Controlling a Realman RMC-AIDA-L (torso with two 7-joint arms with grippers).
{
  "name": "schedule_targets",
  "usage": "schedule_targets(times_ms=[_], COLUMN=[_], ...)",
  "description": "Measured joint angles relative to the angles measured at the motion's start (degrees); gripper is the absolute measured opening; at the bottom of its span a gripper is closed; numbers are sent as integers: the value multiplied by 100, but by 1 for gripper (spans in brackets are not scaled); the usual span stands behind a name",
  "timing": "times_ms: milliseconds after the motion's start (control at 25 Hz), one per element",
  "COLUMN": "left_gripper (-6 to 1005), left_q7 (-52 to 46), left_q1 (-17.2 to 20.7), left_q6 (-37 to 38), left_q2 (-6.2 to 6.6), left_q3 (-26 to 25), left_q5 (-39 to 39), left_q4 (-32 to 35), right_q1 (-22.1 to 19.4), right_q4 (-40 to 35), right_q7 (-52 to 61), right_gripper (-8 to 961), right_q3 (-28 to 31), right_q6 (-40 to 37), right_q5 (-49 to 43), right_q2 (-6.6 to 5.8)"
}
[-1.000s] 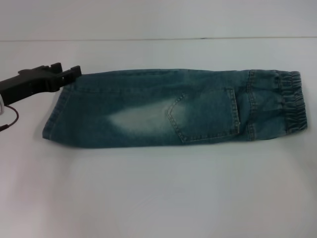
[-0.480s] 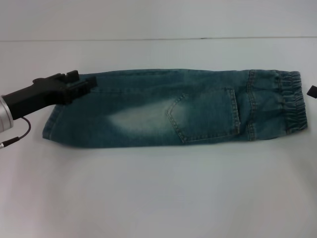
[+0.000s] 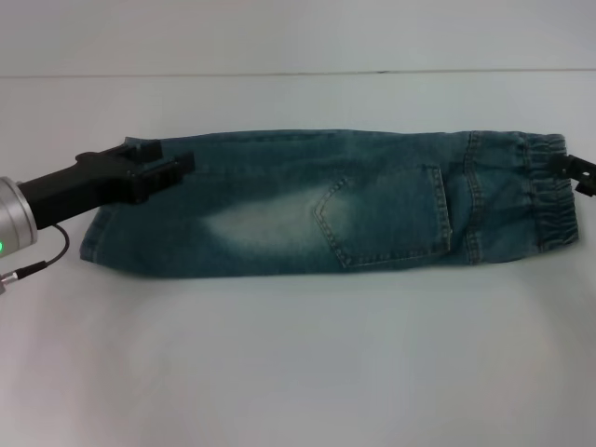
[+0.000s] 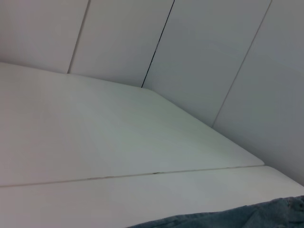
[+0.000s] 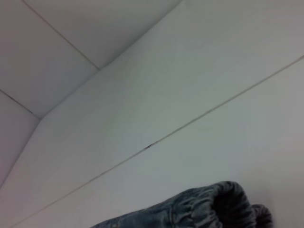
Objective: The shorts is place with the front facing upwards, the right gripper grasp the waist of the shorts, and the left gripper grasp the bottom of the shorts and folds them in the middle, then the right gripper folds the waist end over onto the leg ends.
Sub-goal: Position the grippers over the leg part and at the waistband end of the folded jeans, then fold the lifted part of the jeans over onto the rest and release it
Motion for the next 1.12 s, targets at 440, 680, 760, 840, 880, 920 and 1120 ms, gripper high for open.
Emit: schedule_targets(times_ms=[440, 680, 760, 840, 880, 920, 1120], left_gripper=[630, 629, 628, 628, 628, 628, 627], left_q7=[4, 194, 448, 775, 1022, 1242, 1829], left_q1=[-9, -43, -44, -45, -56, -73, -248], left_q6=[84, 101, 103, 105, 105, 103, -161], left_q2=[4, -3, -4, -9, -9, -11, -19], left_q3=[19, 145, 229, 300, 383, 479, 1097], left_q5=[-5, -278, -572, -910, -1139, -1337, -1861], left_q4=[11, -93, -252, -470, -638, -780, -1300], right_q1=[300, 219, 185, 167, 162, 159, 154], right_q4=[296, 304, 280, 253, 241, 232, 183], right_q7=[202, 292, 286, 282, 281, 280, 295], right_gripper=[888, 840, 759, 678, 644, 611, 426], right_q3=[-593, -594, -576, -554, -548, -547, -549], right_q6=[495, 185, 123, -6, -71, -124, -327], right_q5=[-74, -98, -100, -98, -93, -89, -92], right_q2=[25, -114, -116, -126, -135, -142, -167])
